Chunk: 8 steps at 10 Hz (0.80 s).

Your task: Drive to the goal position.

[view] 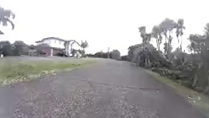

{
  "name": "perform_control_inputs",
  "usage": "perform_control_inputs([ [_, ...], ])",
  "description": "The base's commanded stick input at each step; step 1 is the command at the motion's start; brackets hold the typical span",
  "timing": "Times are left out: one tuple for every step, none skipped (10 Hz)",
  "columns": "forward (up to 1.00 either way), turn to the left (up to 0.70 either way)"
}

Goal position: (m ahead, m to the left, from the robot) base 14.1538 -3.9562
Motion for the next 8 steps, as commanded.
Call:
perform_control_inputs([
  [0.7, 0.0],
  [0.7, 0.0],
  [0.7, 0.0],
  [0.7, 0.0],
  [0.7, 0.0],
  [0.7, 0.0],
  [0.7, 0.0],
  [0.7, 0.0],
])
